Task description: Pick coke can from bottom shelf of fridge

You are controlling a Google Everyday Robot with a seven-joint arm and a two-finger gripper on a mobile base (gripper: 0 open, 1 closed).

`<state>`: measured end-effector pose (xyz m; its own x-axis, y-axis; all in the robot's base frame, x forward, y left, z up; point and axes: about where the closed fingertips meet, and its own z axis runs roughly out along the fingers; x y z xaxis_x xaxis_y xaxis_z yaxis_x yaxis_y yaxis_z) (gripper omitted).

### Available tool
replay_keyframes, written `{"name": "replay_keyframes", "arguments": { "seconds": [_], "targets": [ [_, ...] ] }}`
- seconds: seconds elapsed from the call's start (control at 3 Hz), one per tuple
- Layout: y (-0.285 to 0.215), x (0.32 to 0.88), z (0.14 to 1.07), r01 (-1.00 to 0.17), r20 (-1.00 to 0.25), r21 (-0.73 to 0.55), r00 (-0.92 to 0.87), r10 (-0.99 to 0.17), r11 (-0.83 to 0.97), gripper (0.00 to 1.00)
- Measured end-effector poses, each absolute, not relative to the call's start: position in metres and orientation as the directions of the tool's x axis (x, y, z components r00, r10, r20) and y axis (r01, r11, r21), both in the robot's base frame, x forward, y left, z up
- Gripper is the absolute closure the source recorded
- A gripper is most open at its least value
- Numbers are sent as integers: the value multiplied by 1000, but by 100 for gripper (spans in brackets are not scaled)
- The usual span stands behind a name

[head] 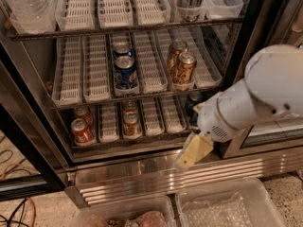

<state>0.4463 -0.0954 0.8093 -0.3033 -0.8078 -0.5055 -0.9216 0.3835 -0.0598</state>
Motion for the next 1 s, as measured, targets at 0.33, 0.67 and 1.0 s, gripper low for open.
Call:
{"name": "replay_keyframes", "arguments": {
  "seconds": [0.33, 0.67, 1.0],
  "targets": [
    [-54, 435, 750, -930, -561, 3, -306, -769, 368, 0],
    [-8, 426, 701, -924, -603, 55, -334, -724, 379, 0],
    [-5, 442, 705, -911, -634, 5, -322, -703, 413, 0]
  ]
}}
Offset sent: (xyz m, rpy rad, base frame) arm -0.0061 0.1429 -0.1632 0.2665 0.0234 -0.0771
